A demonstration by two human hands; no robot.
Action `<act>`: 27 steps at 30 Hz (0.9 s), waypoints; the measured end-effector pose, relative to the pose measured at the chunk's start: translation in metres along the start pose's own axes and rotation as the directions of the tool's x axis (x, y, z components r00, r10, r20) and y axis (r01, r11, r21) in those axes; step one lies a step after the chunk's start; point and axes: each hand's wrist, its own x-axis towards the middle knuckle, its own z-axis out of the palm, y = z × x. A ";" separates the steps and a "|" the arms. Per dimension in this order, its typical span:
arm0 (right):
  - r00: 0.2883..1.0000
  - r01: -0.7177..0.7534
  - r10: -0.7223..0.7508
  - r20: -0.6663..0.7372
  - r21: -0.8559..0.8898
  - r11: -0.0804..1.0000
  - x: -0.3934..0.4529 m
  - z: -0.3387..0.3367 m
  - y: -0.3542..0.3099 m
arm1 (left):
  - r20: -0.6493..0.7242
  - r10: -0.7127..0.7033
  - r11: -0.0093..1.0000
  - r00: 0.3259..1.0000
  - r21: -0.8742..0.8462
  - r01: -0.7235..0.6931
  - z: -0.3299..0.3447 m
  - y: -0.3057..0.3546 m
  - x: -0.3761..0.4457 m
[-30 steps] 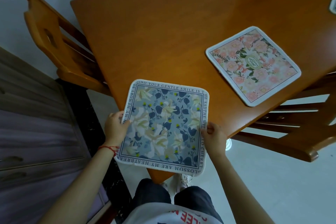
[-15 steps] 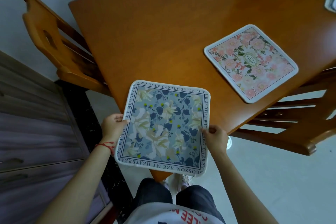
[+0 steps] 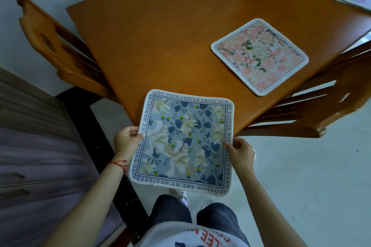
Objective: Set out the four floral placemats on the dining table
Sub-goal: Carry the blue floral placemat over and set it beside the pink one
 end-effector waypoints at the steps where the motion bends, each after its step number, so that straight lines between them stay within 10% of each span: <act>1: 1.000 0.001 -0.001 -0.005 0.012 1.000 -0.003 -0.003 0.006 | 0.002 0.007 1.000 1.000 0.010 -0.007 0.001 -0.001 -0.005; 27: 0.964 -0.175 0.214 -0.156 0.232 0.957 -0.090 -0.138 0.180 | 0.255 0.159 0.959 0.954 0.189 -0.211 0.111 -0.010 -0.159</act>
